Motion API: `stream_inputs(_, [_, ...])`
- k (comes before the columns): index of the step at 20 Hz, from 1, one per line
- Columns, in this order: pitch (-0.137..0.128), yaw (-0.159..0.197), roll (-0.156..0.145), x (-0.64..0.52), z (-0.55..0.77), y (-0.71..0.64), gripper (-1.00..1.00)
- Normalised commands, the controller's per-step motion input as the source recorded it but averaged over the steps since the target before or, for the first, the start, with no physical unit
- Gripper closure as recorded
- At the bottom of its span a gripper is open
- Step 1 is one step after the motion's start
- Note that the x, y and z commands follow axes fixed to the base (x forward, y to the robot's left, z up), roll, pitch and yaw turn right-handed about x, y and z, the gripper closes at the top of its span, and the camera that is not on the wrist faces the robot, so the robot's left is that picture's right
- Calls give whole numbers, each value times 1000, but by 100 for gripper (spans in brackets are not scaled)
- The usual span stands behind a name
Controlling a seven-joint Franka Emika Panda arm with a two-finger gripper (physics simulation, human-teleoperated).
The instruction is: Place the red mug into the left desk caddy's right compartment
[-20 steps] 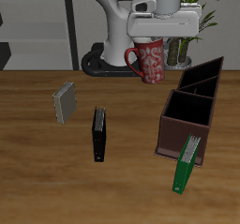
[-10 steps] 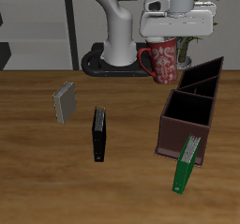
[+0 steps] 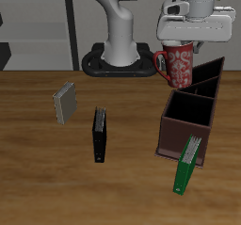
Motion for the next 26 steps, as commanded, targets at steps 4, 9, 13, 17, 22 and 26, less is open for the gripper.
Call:
stream_inputs(4, [-2, 7, 25, 36, 43, 374, 100])
stream_inputs(9, [5, 8, -5, 111, 48, 281, 100])
stream_inputs(13, [-6, 15, -46, 136, 0, 31, 100])
stream_inputs(17, [5, -20, -40, 200, 36, -83, 100])
stream_inputs(22, [15, -7, -33, 154, -70, -83, 100])
stream_inputs(26, [23, 7, -15, 133, -141, -20, 100])
